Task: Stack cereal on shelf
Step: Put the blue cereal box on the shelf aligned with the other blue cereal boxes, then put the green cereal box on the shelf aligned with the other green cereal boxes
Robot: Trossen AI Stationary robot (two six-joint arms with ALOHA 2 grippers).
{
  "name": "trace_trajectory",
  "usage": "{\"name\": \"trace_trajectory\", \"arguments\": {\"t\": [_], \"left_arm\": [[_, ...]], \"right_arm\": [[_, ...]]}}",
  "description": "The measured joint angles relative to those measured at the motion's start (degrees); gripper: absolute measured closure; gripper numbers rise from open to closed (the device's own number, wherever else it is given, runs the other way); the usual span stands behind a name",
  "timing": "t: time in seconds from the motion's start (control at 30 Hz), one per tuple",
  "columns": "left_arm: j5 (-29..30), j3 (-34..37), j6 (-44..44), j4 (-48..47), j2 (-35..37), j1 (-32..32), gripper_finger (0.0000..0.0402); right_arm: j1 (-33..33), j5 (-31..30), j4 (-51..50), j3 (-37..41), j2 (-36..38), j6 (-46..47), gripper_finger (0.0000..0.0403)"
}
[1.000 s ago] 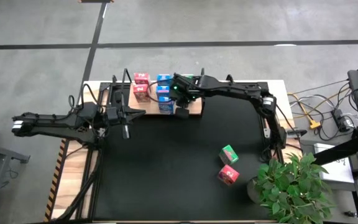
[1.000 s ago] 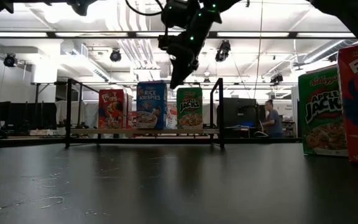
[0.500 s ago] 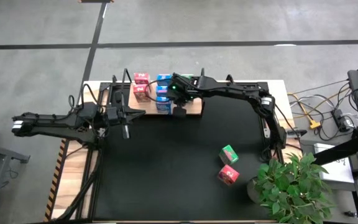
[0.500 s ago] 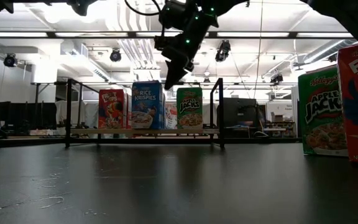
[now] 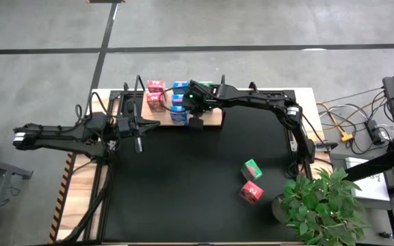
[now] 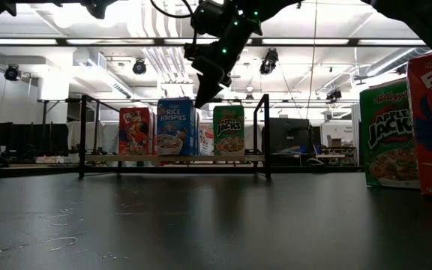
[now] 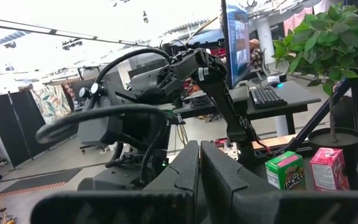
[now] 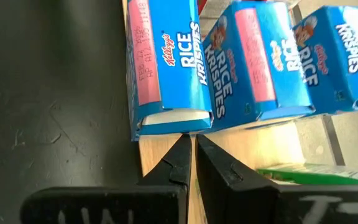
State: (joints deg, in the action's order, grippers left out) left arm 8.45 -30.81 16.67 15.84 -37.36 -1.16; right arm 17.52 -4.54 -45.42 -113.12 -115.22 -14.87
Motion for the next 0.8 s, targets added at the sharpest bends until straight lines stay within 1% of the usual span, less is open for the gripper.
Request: {"name": "trace_trajectory", "arguments": {"t": [0.27,0.47,0.5,0.57,0.7,0.73,0.8], "left_arm": [[0.00,0.00,0.02,-0.15,0.02,0.00,0.0402],[0.00,-0.04,0.64,-0.12,0.17,0.01,0.0402],[0.00,-0.13,0.66,-0.12,0.17,0.01,0.0402],[0.00,-0.15,0.78,0.00,0.17,-0.01,0.0402],[0.00,-0.17,0.85,-0.02,0.17,0.00,0.0402],[0.00,-0.17,0.85,-0.04,0.17,0.01,0.0402],[0.00,-0.17,0.83,-0.04,0.17,-0.01,0.0402]], "right_arm": [[-0.11,-0.01,-2.14,0.00,0.44,0.26,0.0390],[-2.67,0.63,-4.75,0.00,5.44,3.50,0.0390],[-3.38,1.44,-5.06,0.00,6.56,4.87,0.0390],[-4.87,5.19,-5.92,0.00,8.57,7.96,0.0390],[-8.41,16.71,-11.50,-0.01,12.23,11.67,0.0390],[-9.61,18.21,-13.37,-0.02,12.85,12.59,0.0390],[-12.51,17.95,-17.11,-0.02,13.40,15.69,0.0390]]}}
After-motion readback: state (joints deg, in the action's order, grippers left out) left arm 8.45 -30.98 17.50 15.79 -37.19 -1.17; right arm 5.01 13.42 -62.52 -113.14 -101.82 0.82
